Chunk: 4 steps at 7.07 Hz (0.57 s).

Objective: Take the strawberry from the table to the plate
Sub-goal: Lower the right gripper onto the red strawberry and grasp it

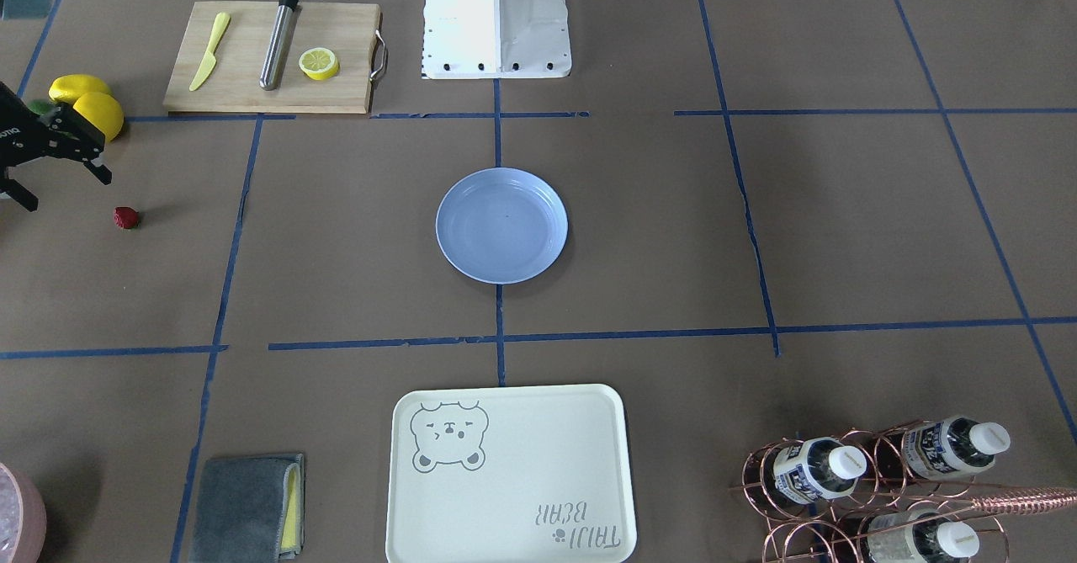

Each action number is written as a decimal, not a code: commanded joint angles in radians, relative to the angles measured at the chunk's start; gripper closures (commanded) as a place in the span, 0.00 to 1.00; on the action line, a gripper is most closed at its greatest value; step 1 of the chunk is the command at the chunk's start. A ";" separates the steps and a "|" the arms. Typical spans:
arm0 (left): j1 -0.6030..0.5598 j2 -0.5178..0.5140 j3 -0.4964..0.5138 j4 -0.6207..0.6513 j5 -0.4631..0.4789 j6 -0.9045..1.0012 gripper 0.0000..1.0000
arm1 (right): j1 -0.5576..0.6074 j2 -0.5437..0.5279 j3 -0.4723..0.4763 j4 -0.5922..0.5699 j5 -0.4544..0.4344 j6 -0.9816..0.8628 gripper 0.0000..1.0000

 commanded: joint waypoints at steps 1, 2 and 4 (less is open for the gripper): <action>0.000 0.000 -0.002 -0.004 -0.003 0.001 0.00 | -0.104 -0.020 -0.123 0.126 -0.107 0.028 0.00; 0.000 0.000 -0.002 -0.004 -0.005 0.001 0.00 | -0.124 -0.014 -0.189 0.195 -0.116 0.028 0.00; 0.000 0.000 0.001 -0.004 -0.008 0.003 0.00 | -0.146 -0.018 -0.199 0.214 -0.116 0.027 0.07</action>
